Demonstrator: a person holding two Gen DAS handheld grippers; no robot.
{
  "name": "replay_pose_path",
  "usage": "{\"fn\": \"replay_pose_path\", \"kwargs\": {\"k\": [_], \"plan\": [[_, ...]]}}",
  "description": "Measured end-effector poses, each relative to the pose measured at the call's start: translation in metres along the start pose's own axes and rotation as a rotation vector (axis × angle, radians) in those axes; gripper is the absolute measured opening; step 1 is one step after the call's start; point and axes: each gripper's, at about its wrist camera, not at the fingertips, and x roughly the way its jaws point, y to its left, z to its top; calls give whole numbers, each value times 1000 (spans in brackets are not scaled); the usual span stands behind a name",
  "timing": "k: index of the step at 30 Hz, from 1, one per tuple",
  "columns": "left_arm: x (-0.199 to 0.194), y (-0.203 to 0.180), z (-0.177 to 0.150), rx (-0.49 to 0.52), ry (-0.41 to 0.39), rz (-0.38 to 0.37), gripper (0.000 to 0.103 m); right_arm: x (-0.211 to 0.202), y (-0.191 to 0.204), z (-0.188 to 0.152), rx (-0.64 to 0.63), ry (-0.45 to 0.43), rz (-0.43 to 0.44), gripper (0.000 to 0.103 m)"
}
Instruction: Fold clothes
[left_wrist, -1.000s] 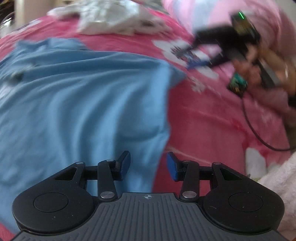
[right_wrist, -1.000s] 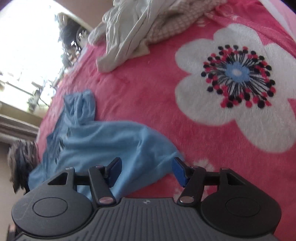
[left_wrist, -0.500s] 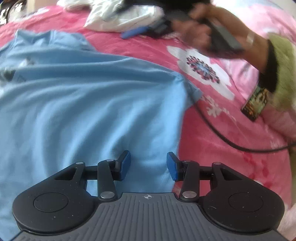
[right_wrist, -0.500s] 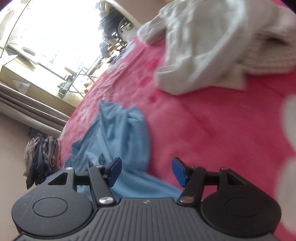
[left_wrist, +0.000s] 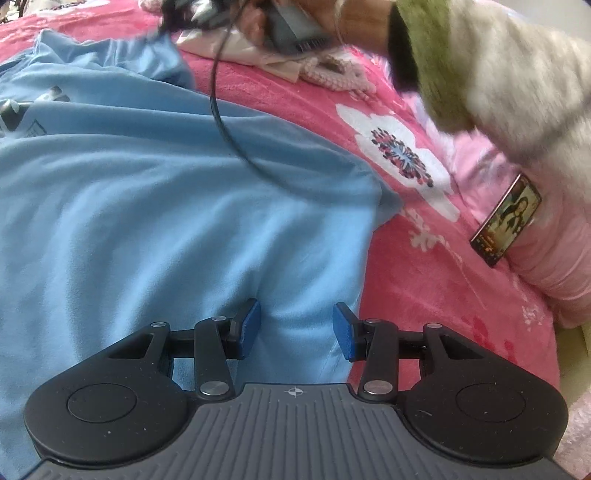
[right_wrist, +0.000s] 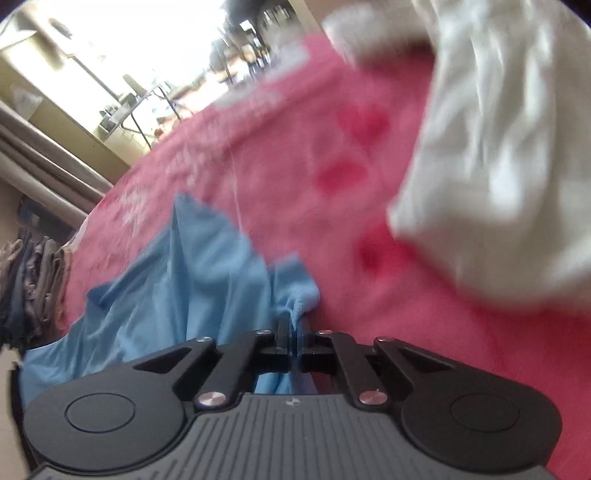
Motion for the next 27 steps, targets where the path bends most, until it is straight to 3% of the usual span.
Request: {"fn": "replay_pose_path", "kwargs": {"k": [4,10,16,21,22,23,25,27], "plan": [[0,0,2,14,11,-8,43,-7,12,45,-96,-101,-77,3],[0,-3,2,46,26,-1,43,10,29,100,-246,-165,-211,3],[-1,-4,2,60,33,3,43,37,31,125,-353,-162,-356,3],[0,-7,1,85,37,14,43,71,17,119,-355,-114,-463,5],[1,-8,1,90,36,16,43,79,13,117,-358,-94,-490,9],[1,-9,1,94,36,18,44,82,12,115,-365,-84,-519,26],[1,-10,0,103,36,22,44,77,11,113,-382,-119,-572,50],[1,-11,0,105,36,22,44,50,8,114,-368,-189,-529,53]]}}
